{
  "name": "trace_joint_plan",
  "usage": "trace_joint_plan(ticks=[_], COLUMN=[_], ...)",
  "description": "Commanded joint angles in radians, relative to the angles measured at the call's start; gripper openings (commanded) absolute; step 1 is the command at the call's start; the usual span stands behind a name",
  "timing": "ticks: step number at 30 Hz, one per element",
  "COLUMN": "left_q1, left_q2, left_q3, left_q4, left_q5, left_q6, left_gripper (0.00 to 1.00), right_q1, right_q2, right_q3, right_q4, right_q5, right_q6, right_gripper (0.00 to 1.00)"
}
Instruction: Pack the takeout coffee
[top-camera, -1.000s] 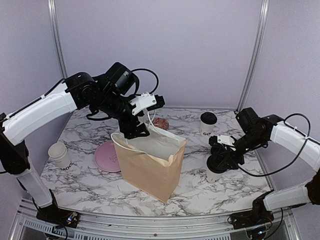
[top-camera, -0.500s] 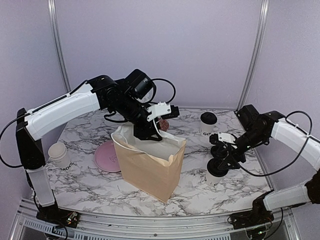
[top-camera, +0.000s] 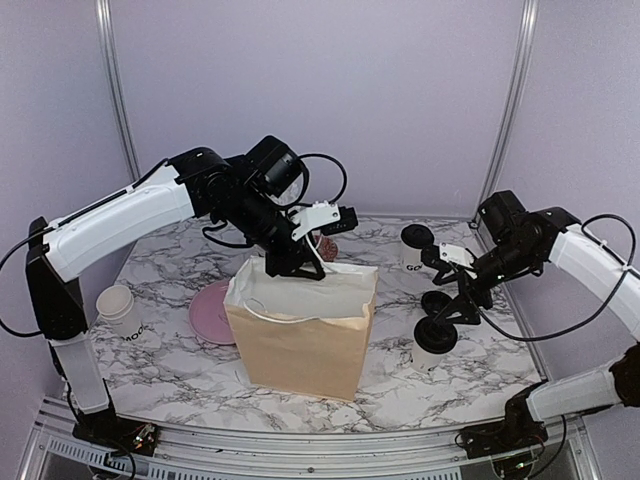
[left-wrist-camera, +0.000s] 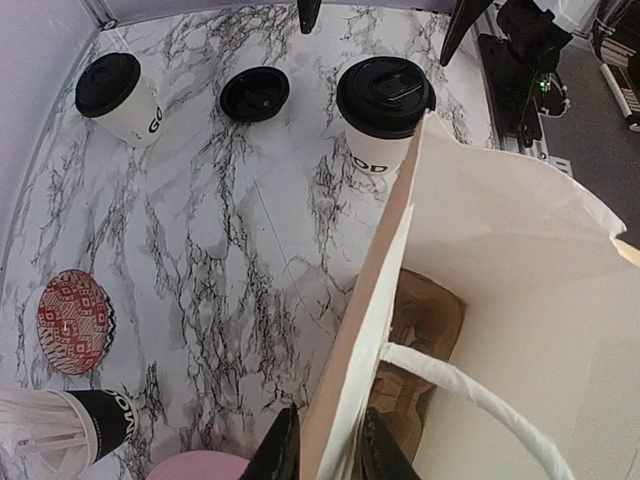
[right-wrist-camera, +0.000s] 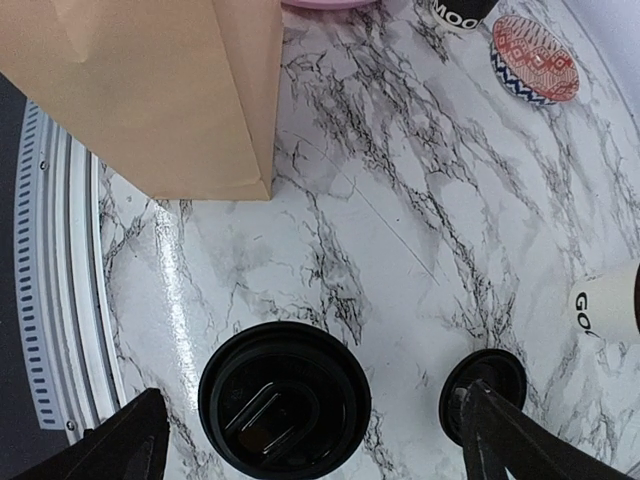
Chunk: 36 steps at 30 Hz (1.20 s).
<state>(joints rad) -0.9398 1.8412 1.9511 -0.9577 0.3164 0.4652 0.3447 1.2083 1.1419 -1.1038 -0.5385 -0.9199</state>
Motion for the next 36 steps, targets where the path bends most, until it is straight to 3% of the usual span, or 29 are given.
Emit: trace_joint_plan(ticks=[1, 3, 8, 13, 15, 18, 21, 36], left_q1=[0.003, 0.003, 0.005, 0.009, 0.011, 0.015, 0.018, 0.017], left_q2=[-0.033, -0.035, -0.047, -0.053, -0.045, -0.039, -0.036, -0.033], left_q3=[0.002, 0.002, 0.021, 0.023, 0.024, 0.014, 0.009, 0.0], left_q4=[-0.039, -0.039, -0.037, -0.033, -0.033, -0.033, -0.033, -0.033], left_q5=[0.017, 0.01, -0.056, -0.087, -0.114, -0.119, -0.118, -0.112], left_q6=[-0.07, -0.099, -0.177, -0.218, -0.234, -0.245, -0.252, -0.25], left_gripper=[0.09, 0.0, 0.0, 0.0, 0.0, 0.0, 0.0, 0.0], right_q1=[0.005, -0.001, -0.033, -0.064, -0.063, -0.022, -0.002, 0.074], right_q2=[0.02, 0.023, 0.043, 0.088, 0.094, 0.109, 0.109, 0.109], right_q3=[0.034, 0.032, 0.036, 0.12, 0.138, 0.114, 0.082, 0.063], right_q4=[0.03, 0.062, 0.161, 0.059, -0.001, -0.064, -0.109, -0.132], right_q5=[0.004, 0.004, 0.037, -0.05, -0.051, 0.071, 0.155, 0.281], right_q6=[0.067, 0.115, 0.226, 0.17, 0.096, 0.028, -0.017, -0.037], right_gripper=[0.99, 0.99, 0.99, 0.99, 0.94, 0.84, 0.81, 0.96])
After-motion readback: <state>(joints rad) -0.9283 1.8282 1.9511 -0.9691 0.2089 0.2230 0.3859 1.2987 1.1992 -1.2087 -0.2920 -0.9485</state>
